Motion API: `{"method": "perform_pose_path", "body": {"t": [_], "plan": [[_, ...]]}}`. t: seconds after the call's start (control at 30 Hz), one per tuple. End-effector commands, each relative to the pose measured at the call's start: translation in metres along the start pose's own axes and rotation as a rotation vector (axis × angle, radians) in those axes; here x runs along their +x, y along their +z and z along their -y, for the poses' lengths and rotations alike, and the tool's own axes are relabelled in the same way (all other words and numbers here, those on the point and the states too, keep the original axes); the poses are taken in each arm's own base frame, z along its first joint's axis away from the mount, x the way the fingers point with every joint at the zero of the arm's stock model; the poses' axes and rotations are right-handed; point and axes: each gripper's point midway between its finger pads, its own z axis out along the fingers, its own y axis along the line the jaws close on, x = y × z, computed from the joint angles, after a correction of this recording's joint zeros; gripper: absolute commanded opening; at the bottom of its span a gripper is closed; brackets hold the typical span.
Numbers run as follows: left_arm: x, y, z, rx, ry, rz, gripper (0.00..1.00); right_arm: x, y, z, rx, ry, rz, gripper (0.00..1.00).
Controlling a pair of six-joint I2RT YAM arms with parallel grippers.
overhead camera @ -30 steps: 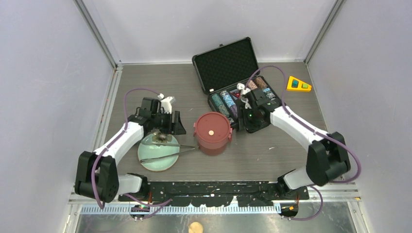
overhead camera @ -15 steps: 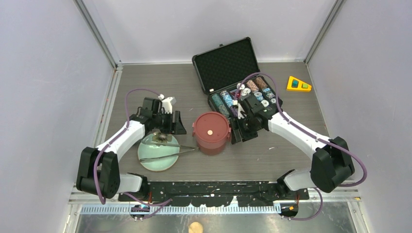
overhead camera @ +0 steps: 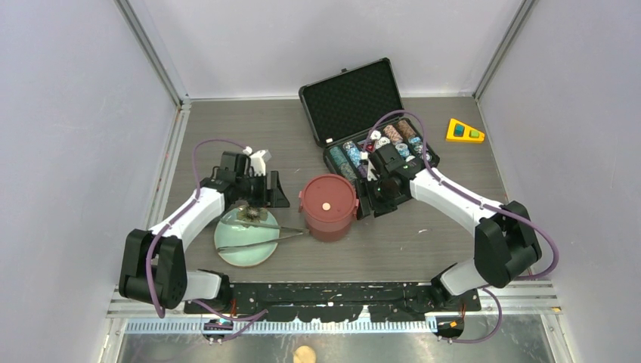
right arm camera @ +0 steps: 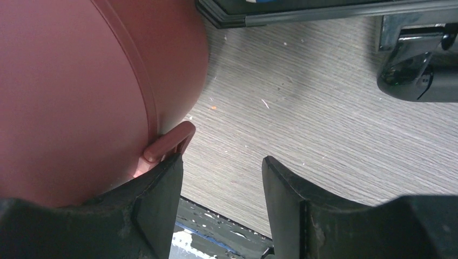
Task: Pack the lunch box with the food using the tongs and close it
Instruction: Close the fastener on the packing box.
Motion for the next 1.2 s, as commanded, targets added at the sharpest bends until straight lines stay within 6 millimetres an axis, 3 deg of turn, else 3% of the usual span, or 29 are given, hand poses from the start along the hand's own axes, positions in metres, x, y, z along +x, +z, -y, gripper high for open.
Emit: {"method": "perform_pose_path", "body": {"t": [0.0, 0.3, 0.43, 0.53, 0.63, 0.83, 1.17], "plan": [[-0.014, 0.001, 0.004, 0.026, -0.029, 0.044, 0.65, -0.041, -0.008, -0.017, -0.039, 0.021, 0.128, 0.61], [-0.012, 0.001, -0.001, -0.004, -0.042, 0.043, 0.65, -0.061, 0.000, -0.010, -0.008, 0.027, 0.168, 0.61], [-0.016, -0.006, -0.015, -0.101, -0.028, 0.068, 0.63, -0.064, -0.009, -0.006, -0.005, 0.035, 0.194, 0.63], [-0.013, -0.016, -0.027, -0.188, -0.010, 0.059, 0.61, -0.060, -0.022, 0.006, 0.010, 0.065, 0.210, 0.68], [-0.001, -0.019, -0.026, -0.187, -0.009, 0.023, 0.61, -0.044, -0.023, 0.022, 0.039, 0.095, 0.206, 0.72], [0.014, 0.000, -0.003, -0.079, 0.005, -0.042, 0.62, -0.035, -0.008, 0.025, 0.025, 0.134, 0.198, 0.76], [0.028, 0.025, -0.004, -0.091, -0.019, -0.128, 0.68, -0.035, 0.021, 0.014, 0.024, 0.147, 0.174, 0.80]]}}
